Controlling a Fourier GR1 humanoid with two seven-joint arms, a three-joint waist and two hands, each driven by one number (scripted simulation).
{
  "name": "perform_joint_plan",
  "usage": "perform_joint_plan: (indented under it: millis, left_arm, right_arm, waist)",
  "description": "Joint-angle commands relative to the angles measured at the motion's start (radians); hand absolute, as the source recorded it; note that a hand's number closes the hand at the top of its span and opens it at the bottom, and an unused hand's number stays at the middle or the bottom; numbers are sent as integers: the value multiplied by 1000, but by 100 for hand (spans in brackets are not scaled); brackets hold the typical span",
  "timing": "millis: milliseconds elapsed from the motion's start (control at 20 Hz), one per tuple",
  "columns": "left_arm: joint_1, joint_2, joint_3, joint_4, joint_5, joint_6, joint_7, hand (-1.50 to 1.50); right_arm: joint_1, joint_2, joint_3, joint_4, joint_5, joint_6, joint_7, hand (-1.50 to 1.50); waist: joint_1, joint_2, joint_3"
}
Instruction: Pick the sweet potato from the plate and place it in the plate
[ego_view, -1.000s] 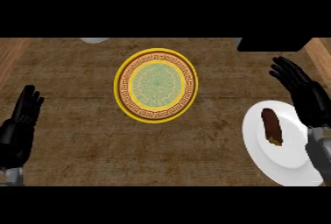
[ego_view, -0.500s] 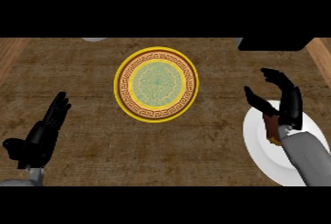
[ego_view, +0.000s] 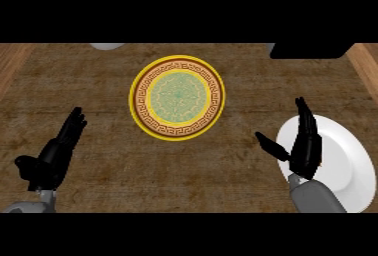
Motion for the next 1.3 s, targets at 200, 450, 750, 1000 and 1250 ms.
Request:
perform_joint_plan:
  millis: [200, 450, 750, 1000, 1250]
  left_arm:
    - [-11, -20, -3, 8, -30, 14, 10, 0]
    - [-28, -15, 15, 56, -21, -8, -24, 0]
    - [33, -25, 9, -6, -21, -12, -19, 0]
    - [-34, -56, 9, 70, -61, -1, -23, 0]
    - [-47, -53, 42, 86, -55, -24, -26, 0]
  right_arm:
    - [102, -77, 26, -73, 363, 54, 436, -150]
    - [61, -157, 27, -130, 458, 354, 710, -150]
    - [88, -165, 56, -377, 520, 645, 1035, -150]
    - [119, -105, 89, -432, 606, 755, 1174, -150]
    - [92, -150, 8, -462, 553, 926, 1199, -150]
  waist:
    - [-10, -5, -3]
    - [-14, -5, -7]
    - [-1, -6, -1]
    - [1, 0, 1]
    - [2, 1, 1]
